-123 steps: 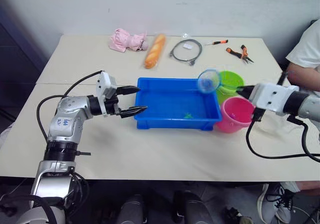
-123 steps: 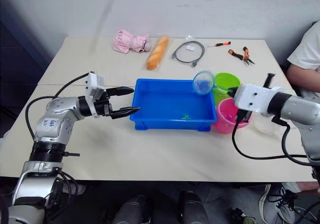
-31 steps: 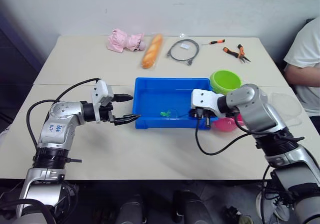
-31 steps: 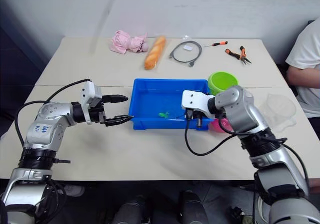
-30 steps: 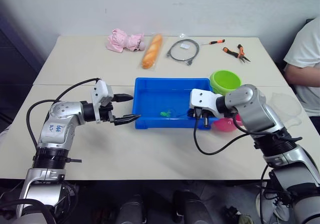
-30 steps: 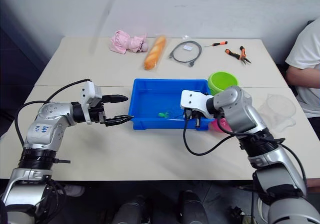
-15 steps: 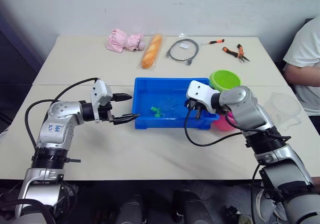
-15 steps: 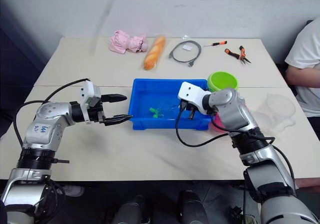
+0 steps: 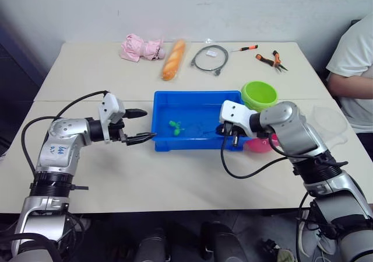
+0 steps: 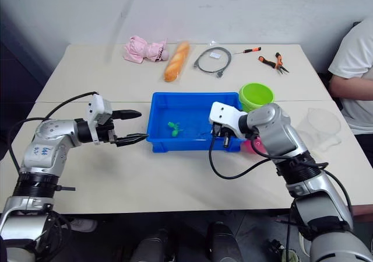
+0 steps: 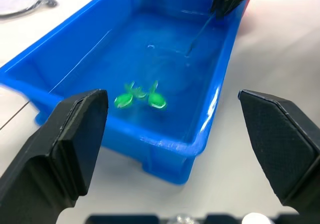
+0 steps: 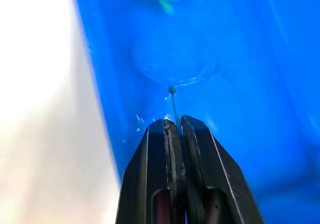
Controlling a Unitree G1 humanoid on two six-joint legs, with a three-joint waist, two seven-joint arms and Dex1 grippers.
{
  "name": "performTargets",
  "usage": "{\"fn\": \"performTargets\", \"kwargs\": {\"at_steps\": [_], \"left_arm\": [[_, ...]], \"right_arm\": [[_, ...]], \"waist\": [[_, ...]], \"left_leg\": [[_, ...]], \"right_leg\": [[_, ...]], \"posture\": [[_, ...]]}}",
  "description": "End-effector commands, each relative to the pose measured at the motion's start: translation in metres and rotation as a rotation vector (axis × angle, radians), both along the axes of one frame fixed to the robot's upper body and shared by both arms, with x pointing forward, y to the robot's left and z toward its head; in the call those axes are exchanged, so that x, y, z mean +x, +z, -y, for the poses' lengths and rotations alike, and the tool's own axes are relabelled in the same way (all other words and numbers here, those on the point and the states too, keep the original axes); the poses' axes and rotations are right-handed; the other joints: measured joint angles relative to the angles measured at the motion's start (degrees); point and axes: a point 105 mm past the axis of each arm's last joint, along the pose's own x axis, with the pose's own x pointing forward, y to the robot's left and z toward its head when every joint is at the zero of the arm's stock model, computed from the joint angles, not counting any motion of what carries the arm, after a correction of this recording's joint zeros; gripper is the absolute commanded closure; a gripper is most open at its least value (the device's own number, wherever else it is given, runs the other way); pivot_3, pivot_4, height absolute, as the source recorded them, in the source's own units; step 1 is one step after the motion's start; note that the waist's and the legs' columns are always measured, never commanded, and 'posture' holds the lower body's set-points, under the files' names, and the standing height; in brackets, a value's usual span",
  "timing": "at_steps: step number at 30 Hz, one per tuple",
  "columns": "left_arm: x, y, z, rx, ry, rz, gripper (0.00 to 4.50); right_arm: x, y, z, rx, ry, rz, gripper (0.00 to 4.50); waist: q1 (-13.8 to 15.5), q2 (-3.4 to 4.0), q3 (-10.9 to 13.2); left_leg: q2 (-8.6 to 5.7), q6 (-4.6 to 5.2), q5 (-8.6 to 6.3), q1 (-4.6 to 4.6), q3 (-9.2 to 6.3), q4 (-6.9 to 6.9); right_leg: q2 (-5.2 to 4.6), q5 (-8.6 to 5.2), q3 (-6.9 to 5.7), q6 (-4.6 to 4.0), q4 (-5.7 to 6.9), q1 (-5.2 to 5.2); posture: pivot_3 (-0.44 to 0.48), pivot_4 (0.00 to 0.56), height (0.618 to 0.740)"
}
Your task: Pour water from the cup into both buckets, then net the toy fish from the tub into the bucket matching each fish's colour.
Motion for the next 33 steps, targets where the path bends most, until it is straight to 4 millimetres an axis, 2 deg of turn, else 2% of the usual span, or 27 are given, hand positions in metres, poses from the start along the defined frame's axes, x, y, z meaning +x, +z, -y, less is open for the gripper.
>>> {"fn": "performTargets", "kwargs": {"at_steps": [1, 5, 12, 25, 33], "left_arm": [[0.0, 0.016, -0.01, 0.005, 0.013, 0.058, 0.04], [0.0, 0.017, -0.012, 0.011, 0.017, 0.057, 0.04], [0.0, 0.018, -0.013, 0.013, 0.02, 0.057, 0.04], [0.002, 0.019, -0.012, 0.013, 0.02, 0.058, 0.04], [0.003, 0.021, -0.011, 0.012, 0.021, 0.059, 0.04]], "right_arm": [[-0.002, 0.009, -0.013, 0.008, 0.049, 0.027, 4.5], [0.0, 0.01, -0.023, 0.038, 0.055, 0.039, 4.5], [0.006, 0.017, -0.027, 0.094, 0.034, 0.071, 4.5], [0.009, 0.034, -0.024, 0.17, 0.04, 0.146, 4.5], [0.008, 0.04, -0.012, 0.228, 0.029, 0.178, 4.5]], "waist": [[0.04, 0.0, 0.0], [0.08, 0.0, 0.0], [0.06, 0.0, 0.0], [0.04, 0.0, 0.0], [0.05, 0.0, 0.0]], "left_leg": [[0.0, 0.0, 0.0, 0.0, -0.01, 0.0], [0.0, 0.0, 0.0, 0.0, -0.02, -0.01], [-0.02, 0.0, -0.01, -0.01, -0.04, -0.01], [-0.01, 0.0, -0.01, -0.01, -0.04, -0.04], [-0.01, 0.0, -0.01, -0.01, -0.03, -0.05]], "right_leg": [[0.0, 0.0, -0.01, 0.0, 0.0, 0.0], [-0.02, 0.0, -0.01, 0.0, -0.01, 0.01], [-0.04, 0.0, -0.03, 0.0, 0.0, 0.0], [-0.03, 0.0, -0.03, 0.0, 0.0, -0.01], [-0.04, 0.0, -0.03, 0.0, -0.02, 0.0]], "posture": [[0.0, 0.15, 0.738], [0.0, 0.15, 0.738], [0.0, 0.15, 0.738], [0.0, 0.15, 0.738], [0.0, 0.15, 0.738]]}}
